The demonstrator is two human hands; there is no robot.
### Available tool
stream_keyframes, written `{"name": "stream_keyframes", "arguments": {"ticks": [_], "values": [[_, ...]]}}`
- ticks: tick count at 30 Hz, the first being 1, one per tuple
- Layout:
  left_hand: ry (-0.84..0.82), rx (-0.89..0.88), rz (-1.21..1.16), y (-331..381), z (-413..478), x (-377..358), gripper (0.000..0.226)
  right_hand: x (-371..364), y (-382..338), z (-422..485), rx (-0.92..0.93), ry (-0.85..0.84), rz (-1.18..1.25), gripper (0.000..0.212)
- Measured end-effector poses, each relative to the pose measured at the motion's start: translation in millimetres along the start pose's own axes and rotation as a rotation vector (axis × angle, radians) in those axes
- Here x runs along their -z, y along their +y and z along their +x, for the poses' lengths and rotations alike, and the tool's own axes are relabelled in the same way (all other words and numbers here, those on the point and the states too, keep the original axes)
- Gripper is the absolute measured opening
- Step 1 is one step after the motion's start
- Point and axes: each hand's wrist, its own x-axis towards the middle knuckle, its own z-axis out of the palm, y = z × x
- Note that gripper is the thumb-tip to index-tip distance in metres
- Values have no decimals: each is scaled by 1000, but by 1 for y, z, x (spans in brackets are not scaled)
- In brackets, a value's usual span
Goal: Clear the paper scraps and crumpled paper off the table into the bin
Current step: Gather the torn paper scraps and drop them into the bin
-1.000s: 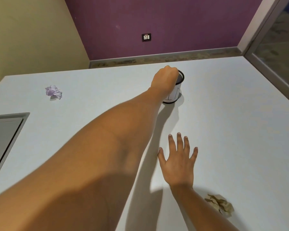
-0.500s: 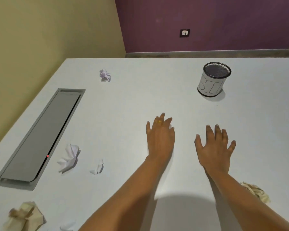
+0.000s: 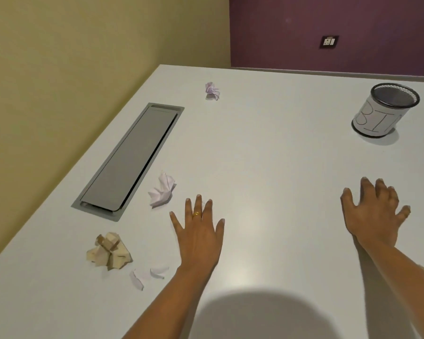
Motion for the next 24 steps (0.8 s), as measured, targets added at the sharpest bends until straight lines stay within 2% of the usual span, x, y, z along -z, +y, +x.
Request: {"name": "stream_keyframes", "arguments": {"ticks": [6, 10, 13, 17, 21, 24], "values": [[6, -33, -101, -25, -21, 0, 46, 0, 0, 0, 12, 14, 1, 53], [-5, -41, -211, -41, -28, 4, 49, 1, 0, -1, 21, 21, 10, 64], [0, -56, -236, -45, -25, 9, 39, 1, 0, -1, 18, 23, 19, 68], [38, -29, -259, -38, -18, 15, 24, 0, 1, 0, 8, 17, 20, 68], [43, -86, -320, -17, -9, 20, 27, -1, 2, 1, -3, 16, 12, 55], [31, -130, -400, 8, 6, 25, 26, -1, 2, 1, -8, 11, 4, 55]]}}
